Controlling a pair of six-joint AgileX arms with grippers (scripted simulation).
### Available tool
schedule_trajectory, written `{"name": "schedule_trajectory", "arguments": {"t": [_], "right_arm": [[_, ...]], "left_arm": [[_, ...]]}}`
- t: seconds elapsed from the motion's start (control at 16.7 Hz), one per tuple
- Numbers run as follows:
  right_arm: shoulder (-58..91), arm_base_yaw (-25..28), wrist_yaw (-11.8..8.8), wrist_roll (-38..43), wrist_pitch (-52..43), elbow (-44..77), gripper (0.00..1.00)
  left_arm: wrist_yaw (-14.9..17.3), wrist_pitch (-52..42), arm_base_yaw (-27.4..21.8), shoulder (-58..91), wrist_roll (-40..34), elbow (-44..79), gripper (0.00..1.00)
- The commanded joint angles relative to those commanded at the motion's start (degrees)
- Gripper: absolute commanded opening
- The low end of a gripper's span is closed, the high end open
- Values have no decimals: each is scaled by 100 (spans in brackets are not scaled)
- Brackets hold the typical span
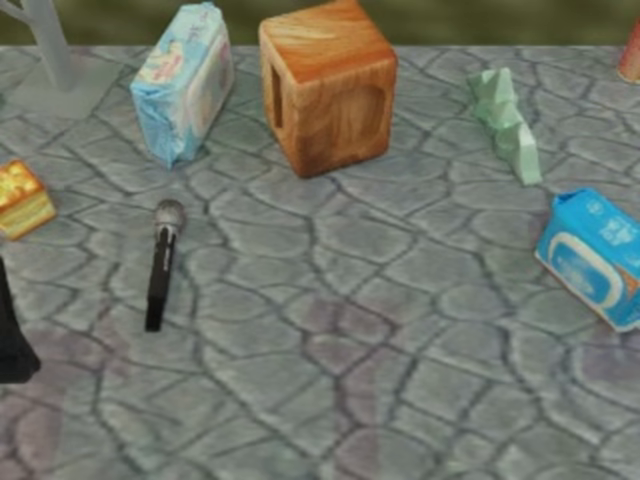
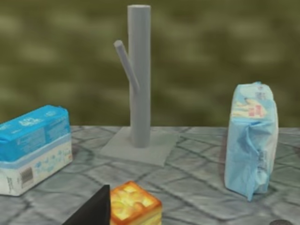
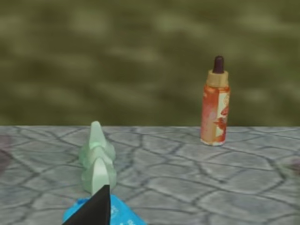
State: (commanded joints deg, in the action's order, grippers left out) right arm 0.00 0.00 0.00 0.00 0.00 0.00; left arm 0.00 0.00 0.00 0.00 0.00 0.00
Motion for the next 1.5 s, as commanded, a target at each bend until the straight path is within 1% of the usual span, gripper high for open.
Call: {"name": "schedule_trajectory", "arguments": {"t": [0.24,0.48,0.72,1.2,1.5], "right_arm": [[0,0,0,0,0,0,100],[0,0,0,0,0,0,100],[0,0,0,0,0,0,100],[0,0,0,0,0,0,100],[0,0,0,0,0,0,100]], "left_arm": [[5,-104,-40,175,-30,169,100],[0,-711,-234,1252,-200,1124,100],[-35,-1712,-512,3230,-456,2551,100],[-96,-4030,-1153,8062,-1019,5638,100],[-101,-5065,-1471,10180,-1305,7220,100]]}}
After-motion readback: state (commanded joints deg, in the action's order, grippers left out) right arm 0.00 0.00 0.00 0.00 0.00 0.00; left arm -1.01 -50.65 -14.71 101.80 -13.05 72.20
